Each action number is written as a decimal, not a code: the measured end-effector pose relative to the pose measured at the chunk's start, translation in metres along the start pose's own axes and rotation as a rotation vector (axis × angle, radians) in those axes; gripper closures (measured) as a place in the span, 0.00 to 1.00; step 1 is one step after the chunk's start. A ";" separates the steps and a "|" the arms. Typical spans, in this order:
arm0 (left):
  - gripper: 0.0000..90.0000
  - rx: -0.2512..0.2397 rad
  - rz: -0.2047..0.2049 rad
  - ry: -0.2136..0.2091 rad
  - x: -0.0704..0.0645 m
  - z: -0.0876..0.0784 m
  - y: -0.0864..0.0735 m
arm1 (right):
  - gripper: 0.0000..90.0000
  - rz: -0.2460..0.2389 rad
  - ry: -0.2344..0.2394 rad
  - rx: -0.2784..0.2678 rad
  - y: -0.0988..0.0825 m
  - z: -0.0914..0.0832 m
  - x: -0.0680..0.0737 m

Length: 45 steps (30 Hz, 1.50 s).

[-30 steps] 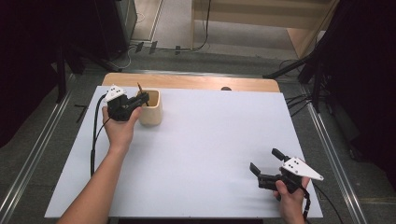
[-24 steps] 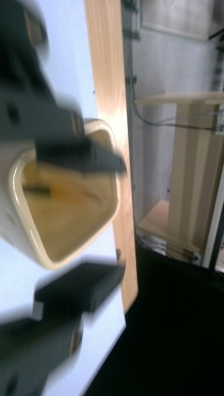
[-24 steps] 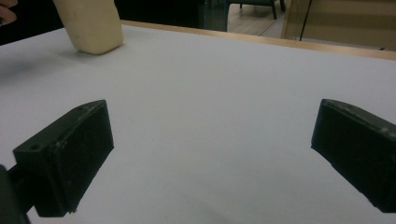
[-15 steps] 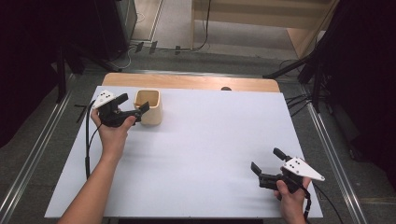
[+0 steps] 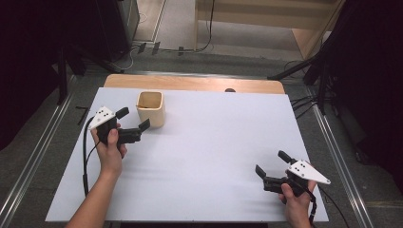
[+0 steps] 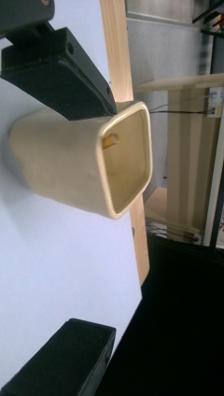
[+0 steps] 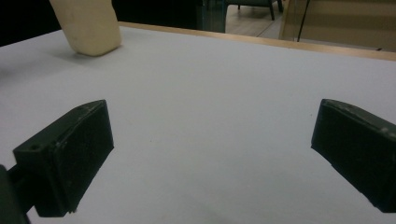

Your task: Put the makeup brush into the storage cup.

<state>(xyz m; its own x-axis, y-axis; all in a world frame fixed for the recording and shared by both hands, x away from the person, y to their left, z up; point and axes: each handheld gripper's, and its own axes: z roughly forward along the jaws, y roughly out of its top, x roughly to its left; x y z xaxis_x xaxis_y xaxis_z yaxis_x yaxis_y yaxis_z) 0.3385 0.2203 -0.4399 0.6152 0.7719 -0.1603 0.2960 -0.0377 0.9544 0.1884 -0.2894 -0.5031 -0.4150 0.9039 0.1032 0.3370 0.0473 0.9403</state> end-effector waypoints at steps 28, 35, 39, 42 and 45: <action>0.00 -0.002 0.052 0.032 -0.018 -0.065 -0.046 | 0.00 -0.009 0.005 0.006 0.000 0.001 0.003; 0.00 0.009 0.090 0.046 -0.023 -0.077 -0.055 | 0.00 -0.014 0.011 0.008 -0.001 0.002 0.005; 0.00 0.013 0.098 0.048 -0.026 -0.084 -0.060 | 0.00 -0.014 0.010 0.009 -0.001 0.003 0.006; 0.00 0.017 0.100 0.052 -0.027 -0.090 -0.063 | 0.00 -0.016 0.011 0.010 -0.001 0.003 0.006; 0.00 0.022 0.108 0.066 -0.026 -0.098 -0.065 | 0.00 -0.015 0.012 0.014 -0.001 0.003 0.006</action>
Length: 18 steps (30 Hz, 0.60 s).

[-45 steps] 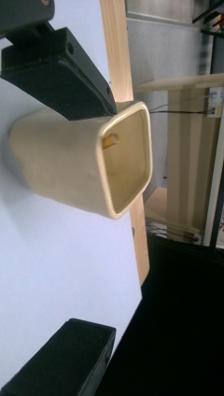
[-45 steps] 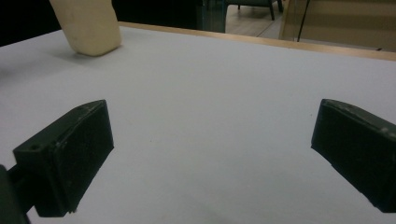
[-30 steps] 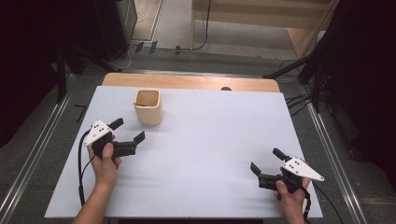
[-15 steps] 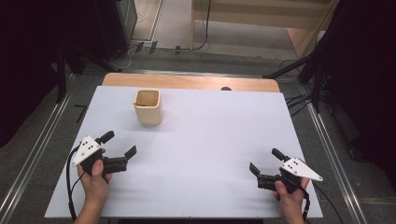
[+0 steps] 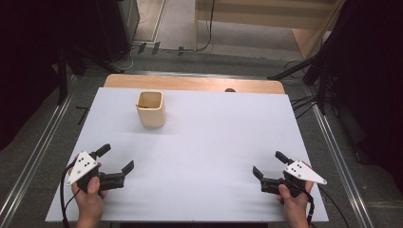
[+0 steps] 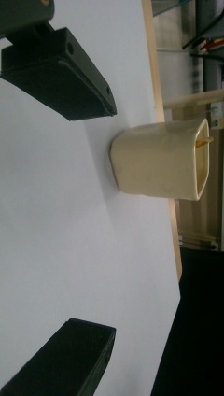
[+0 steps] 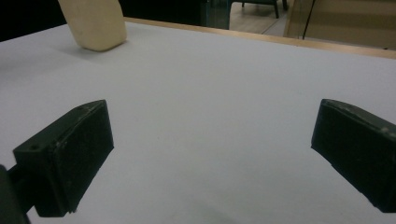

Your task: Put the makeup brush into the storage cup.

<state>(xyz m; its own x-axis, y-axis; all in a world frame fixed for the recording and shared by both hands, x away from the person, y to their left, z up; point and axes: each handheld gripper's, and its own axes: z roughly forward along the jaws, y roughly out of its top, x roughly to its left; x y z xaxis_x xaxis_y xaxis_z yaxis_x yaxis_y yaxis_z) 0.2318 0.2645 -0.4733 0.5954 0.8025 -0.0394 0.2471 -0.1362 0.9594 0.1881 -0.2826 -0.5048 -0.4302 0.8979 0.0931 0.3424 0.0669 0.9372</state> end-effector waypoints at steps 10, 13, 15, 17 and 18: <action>0.00 0.010 0.006 0.036 0.003 -0.022 -0.011 | 0.00 -0.003 0.002 0.005 -0.002 0.001 0.001; 0.00 0.003 -0.001 0.046 0.004 -0.030 -0.012 | 0.00 -0.001 0.000 0.007 -0.003 0.000 0.002; 0.00 0.007 0.002 0.044 0.004 -0.036 -0.014 | 0.00 -0.003 -0.002 0.002 -0.002 -0.002 0.003; 0.00 0.011 0.014 0.045 0.004 -0.040 -0.016 | 0.00 -0.003 -0.006 -0.004 -0.002 -0.004 0.003; 0.00 0.014 0.019 0.048 0.005 -0.041 -0.016 | 0.00 -0.003 -0.008 -0.004 -0.002 -0.005 0.004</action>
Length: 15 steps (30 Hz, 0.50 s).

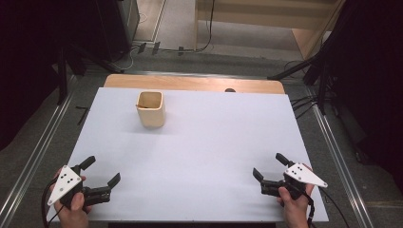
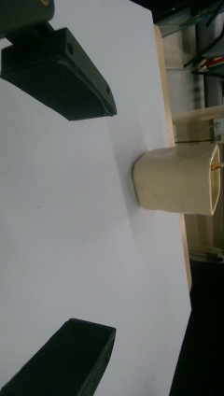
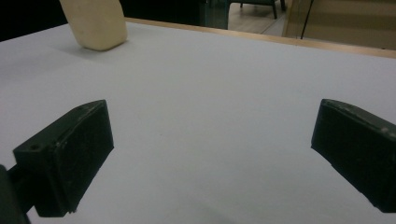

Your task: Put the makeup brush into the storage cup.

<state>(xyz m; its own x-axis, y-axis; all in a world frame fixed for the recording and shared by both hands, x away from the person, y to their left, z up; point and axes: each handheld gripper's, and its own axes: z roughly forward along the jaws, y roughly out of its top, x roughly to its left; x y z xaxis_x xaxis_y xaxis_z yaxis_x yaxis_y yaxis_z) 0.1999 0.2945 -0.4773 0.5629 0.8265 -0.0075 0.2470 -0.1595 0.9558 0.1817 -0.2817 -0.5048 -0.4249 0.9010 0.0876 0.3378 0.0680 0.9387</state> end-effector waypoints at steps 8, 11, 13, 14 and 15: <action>0.00 -0.020 -0.019 0.000 0.009 0.006 0.002 | 0.00 0.000 -0.007 -0.018 0.002 -0.006 0.000; 0.00 -0.015 -0.021 0.006 0.011 0.011 0.002 | 0.00 -0.004 -0.009 -0.021 0.002 -0.006 0.002; 0.00 -0.014 -0.025 -0.006 0.012 0.014 0.002 | 0.00 -0.012 0.004 -0.027 0.004 -0.006 0.002; 0.00 -0.016 -0.026 -0.015 0.012 0.015 0.002 | 0.00 -0.018 0.014 -0.029 0.005 -0.008 0.003; 0.00 -0.015 -0.022 -0.020 0.011 0.016 0.002 | 0.00 -0.020 0.016 -0.030 0.006 -0.009 0.003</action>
